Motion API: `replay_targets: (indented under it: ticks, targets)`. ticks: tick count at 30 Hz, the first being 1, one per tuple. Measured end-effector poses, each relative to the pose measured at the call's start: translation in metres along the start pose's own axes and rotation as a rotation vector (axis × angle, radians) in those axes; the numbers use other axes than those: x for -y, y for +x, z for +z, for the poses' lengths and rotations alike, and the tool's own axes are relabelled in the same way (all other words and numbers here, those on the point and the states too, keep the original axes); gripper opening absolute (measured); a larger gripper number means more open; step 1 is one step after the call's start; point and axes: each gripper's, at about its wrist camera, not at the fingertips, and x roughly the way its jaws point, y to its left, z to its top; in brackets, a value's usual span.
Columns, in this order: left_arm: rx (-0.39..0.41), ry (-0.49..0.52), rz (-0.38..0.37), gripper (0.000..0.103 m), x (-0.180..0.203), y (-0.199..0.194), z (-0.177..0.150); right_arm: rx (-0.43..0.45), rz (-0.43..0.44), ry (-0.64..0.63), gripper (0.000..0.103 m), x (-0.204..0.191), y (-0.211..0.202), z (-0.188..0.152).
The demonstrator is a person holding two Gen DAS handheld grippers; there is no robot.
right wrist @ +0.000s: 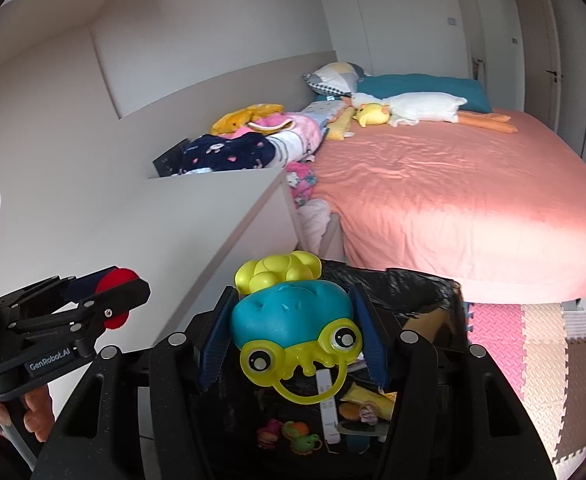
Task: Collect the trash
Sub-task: 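Carry the red heart and frog toy over the trash bag and release both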
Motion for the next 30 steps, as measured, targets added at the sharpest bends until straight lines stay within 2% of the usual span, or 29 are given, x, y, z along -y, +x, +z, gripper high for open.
replay_targets:
  ticks: [9, 14, 15, 16, 17, 18, 20, 22, 30]
  targets:
    - [-0.029, 0.049, -0.046, 0.048, 0.026, 0.011, -0.005, 0.008, -0.048, 0.039, 0.058, 0.027, -0.008, -0.002]
    - [-0.075, 0.078, -0.074, 0.048, 0.037, 0.021, -0.012, 0.004, -0.066, 0.055, 0.058, 0.036, -0.01, -0.001]
    - [-0.093, 0.09, -0.087, 0.051, 0.04, 0.022, -0.014, 0.003, -0.07, 0.058, 0.061, 0.037, -0.01, -0.001]
    - [-0.117, 0.106, -0.097, 0.069, 0.042, 0.025, -0.016, 0.004, -0.087, 0.06, 0.077, 0.038, -0.01, 0.001]
    - [-0.129, 0.115, -0.087, 0.094, 0.044, 0.026, -0.017, 0.01, -0.103, 0.059, 0.086, 0.038, -0.011, 0.002]
    - [-0.121, 0.12, -0.069, 0.097, 0.045, 0.024, -0.019, 0.024, -0.121, 0.056, 0.095, 0.038, -0.013, 0.003]
    - [-0.088, 0.129, -0.049, 0.097, 0.044, 0.019, -0.019, 0.046, -0.142, 0.05, 0.095, 0.038, -0.017, 0.003]
    - [-0.094, 0.115, -0.051, 0.097, 0.038, 0.019, -0.018, 0.047, -0.145, 0.061, 0.098, 0.041, -0.018, 0.003]
    - [-0.079, 0.072, -0.029, 0.097, 0.026, 0.016, -0.017, 0.036, -0.147, 0.079, 0.098, 0.043, -0.015, 0.001]
